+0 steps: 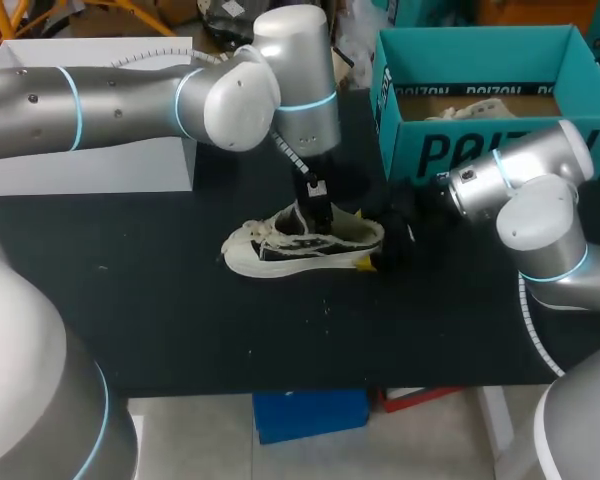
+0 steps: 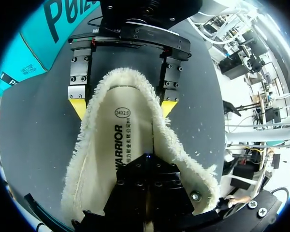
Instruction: Take the shoe out of the shoebox, open the shoe tongue, remove and reinsert the insole, then place the shoe into the shoebox
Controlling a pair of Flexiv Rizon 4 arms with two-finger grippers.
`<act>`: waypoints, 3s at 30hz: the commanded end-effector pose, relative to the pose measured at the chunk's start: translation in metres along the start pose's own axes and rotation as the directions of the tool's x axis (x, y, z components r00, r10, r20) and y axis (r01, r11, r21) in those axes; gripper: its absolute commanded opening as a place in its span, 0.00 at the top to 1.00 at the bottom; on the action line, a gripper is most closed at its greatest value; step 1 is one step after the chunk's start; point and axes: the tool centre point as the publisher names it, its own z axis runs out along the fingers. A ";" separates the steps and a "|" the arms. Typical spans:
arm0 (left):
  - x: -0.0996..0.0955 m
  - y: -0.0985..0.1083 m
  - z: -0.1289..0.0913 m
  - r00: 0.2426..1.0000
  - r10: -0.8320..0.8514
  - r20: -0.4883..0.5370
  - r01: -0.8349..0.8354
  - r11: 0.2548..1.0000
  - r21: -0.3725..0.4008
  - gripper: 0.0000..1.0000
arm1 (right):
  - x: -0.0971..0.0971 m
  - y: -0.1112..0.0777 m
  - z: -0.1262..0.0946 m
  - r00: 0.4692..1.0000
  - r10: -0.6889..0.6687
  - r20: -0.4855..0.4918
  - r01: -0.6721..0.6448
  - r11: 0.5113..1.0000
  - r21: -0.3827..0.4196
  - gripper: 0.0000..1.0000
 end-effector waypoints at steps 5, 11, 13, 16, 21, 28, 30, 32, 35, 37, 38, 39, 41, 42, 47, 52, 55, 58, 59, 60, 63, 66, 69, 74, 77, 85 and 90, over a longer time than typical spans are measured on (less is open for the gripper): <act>0.002 -0.002 0.012 1.000 -0.002 -0.018 0.002 1.000 -0.002 1.00 | -0.001 -0.003 0.001 1.000 0.001 0.001 -0.001 1.000 0.001 1.00; 0.005 0.000 0.014 1.000 -0.007 -0.022 0.007 1.000 -0.003 1.00 | -0.001 -0.003 0.001 1.000 0.001 0.001 -0.001 1.000 0.001 1.00; 0.005 0.001 0.014 1.000 -0.008 -0.022 0.008 1.000 -0.004 1.00 | -0.001 -0.003 0.001 1.000 0.001 0.001 -0.001 1.000 0.001 1.00; 0.006 0.002 0.014 1.000 -0.001 -0.014 0.001 1.000 -0.004 1.00 | -0.001 -0.003 0.001 1.000 0.001 0.001 -0.001 1.000 0.001 1.00; 0.006 0.002 0.013 1.000 0.021 -0.001 -0.021 1.000 -0.008 0.67 | -0.001 -0.003 0.001 1.000 0.001 0.001 -0.001 1.000 0.001 1.00; 0.004 0.004 0.012 1.000 0.016 0.021 -0.016 0.999 -0.029 0.56 | -0.001 -0.003 0.001 1.000 0.001 0.001 -0.001 1.000 0.001 1.00; 0.003 0.004 0.012 1.000 0.010 0.029 -0.009 0.999 -0.037 0.61 | -0.001 -0.003 0.001 1.000 0.001 0.001 -0.001 1.000 0.001 1.00; 0.002 0.006 0.013 0.999 0.000 0.043 0.003 0.999 -0.053 0.61 | -0.001 -0.003 0.001 1.000 0.001 0.001 -0.001 1.000 0.001 1.00; 0.000 0.008 0.014 0.997 -0.018 0.077 0.025 0.996 -0.087 0.67 | -0.001 -0.003 0.001 1.000 0.001 0.001 -0.001 1.000 0.001 1.00; -0.002 0.010 0.013 0.995 -0.023 0.098 0.033 0.994 -0.100 0.69 | -0.001 -0.003 0.001 1.000 0.001 0.001 -0.001 1.000 0.001 1.00; -0.002 0.011 0.013 0.993 -0.026 0.115 0.040 0.993 -0.114 0.70 | -0.001 -0.003 0.001 1.000 0.001 0.001 -0.001 1.000 0.001 1.00; -0.003 0.011 0.013 0.991 -0.025 0.128 0.041 0.992 -0.120 0.70 | -0.001 -0.003 0.001 1.000 0.001 0.001 -0.001 1.000 0.001 1.00; -0.003 0.012 0.013 0.984 -0.032 0.174 0.059 0.986 -0.157 0.69 | -0.001 -0.003 0.001 1.000 0.001 0.001 -0.001 1.000 0.001 1.00; -0.003 0.013 0.013 0.982 -0.030 0.188 0.063 0.983 -0.171 0.69 | -0.001 -0.003 0.001 1.000 0.001 0.001 -0.001 1.000 0.001 1.00; -0.006 0.017 0.019 0.961 -0.027 0.275 0.098 0.964 -0.246 0.71 | -0.001 -0.003 0.001 1.000 0.001 0.001 -0.001 1.000 0.001 1.00; -0.011 0.021 0.022 0.928 -0.015 0.372 0.129 0.950 -0.283 0.73 | -0.001 -0.003 0.001 1.000 0.001 0.001 -0.001 1.000 0.001 1.00; -0.016 0.026 0.021 0.904 -0.005 0.427 0.136 0.951 -0.279 0.74 | -0.001 -0.003 0.001 1.000 0.001 0.001 -0.001 1.000 0.001 1.00; -0.021 0.031 0.020 0.869 0.017 0.494 0.140 0.950 -0.279 0.74 | -0.001 -0.003 0.001 1.000 0.001 0.001 -0.001 1.000 0.001 1.00; -0.023 0.032 0.019 0.858 0.021 0.513 0.142 0.950 -0.277 0.76 | -0.001 -0.003 0.001 1.000 0.001 0.001 -0.001 1.000 0.001 1.00; -0.025 0.034 0.019 0.847 0.026 0.532 0.143 0.951 -0.274 0.79 | -0.001 -0.003 0.001 1.000 0.001 0.001 -0.001 1.000 0.001 1.00; -0.032 0.038 0.017 0.813 0.036 0.581 0.146 0.954 -0.263 0.78 | -0.001 -0.003 0.001 1.000 0.001 0.001 -0.001 1.000 0.001 1.00; -0.037 0.042 0.014 0.774 0.056 0.631 0.145 0.954 -0.263 0.77 | -0.001 -0.003 0.001 1.000 0.001 0.001 -0.001 1.000 0.001 1.00; -0.043 0.046 0.011 0.735 0.063 0.676 0.148 0.957 -0.250 0.76 | -0.001 -0.003 0.001 1.000 0.001 0.001 -0.001 1.000 0.001 1.00; -0.050 0.050 0.007 0.673 0.070 0.736 0.155 0.960 -0.234 0.75 | -0.001 -0.003 0.001 1.000 0.001 0.001 -0.001 1.000 0.001 1.00; -0.053 0.051 0.004 0.645 0.065 0.762 0.159 0.963 -0.217 0.75 | -0.001 -0.003 0.001 1.000 0.001 0.001 -0.001 1.000 0.001 1.00; -0.060 0.051 0.006 0.670 0.044 0.741 0.140 0.973 -0.185 0.94 | -0.001 -0.003 0.001 1.000 0.001 0.001 -0.001 1.000 0.001 1.00; -0.062 0.051 0.006 0.706 0.030 0.708 0.133 0.976 -0.174 1.00 | -0.001 -0.003 0.001 1.000 0.001 0.001 -0.001 1.000 0.001 1.00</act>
